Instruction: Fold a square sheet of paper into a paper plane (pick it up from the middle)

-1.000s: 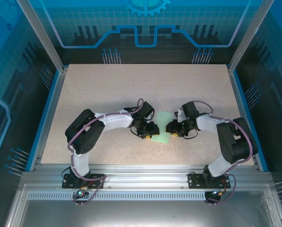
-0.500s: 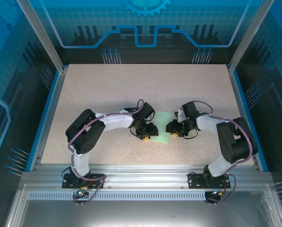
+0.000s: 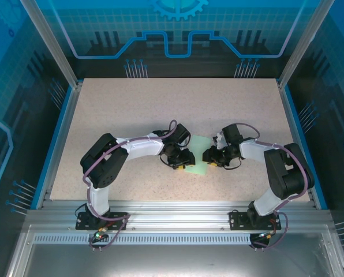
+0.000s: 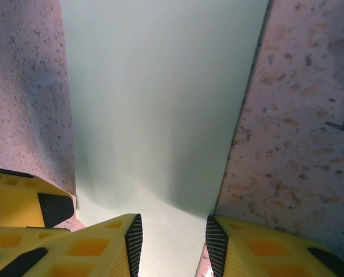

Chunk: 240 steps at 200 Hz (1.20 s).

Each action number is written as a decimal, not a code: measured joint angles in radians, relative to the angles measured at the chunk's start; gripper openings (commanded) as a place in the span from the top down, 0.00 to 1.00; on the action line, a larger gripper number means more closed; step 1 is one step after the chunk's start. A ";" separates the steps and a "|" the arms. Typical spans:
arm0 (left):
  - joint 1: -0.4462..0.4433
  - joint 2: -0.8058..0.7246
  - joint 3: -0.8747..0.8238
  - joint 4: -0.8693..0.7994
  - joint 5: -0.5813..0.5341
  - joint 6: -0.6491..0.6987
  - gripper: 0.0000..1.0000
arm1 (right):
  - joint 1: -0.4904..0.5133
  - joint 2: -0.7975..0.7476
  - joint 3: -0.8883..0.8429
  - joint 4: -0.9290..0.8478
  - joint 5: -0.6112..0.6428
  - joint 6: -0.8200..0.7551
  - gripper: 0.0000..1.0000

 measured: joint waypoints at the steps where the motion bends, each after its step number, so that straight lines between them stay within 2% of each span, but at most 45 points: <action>1: 0.000 0.000 0.000 0.000 0.000 0.000 0.54 | 0.000 0.000 0.000 0.000 0.000 0.000 0.61; 240: -0.004 0.023 0.003 -0.023 -0.012 0.003 0.55 | -0.002 0.000 0.000 -0.001 -0.001 -0.007 0.61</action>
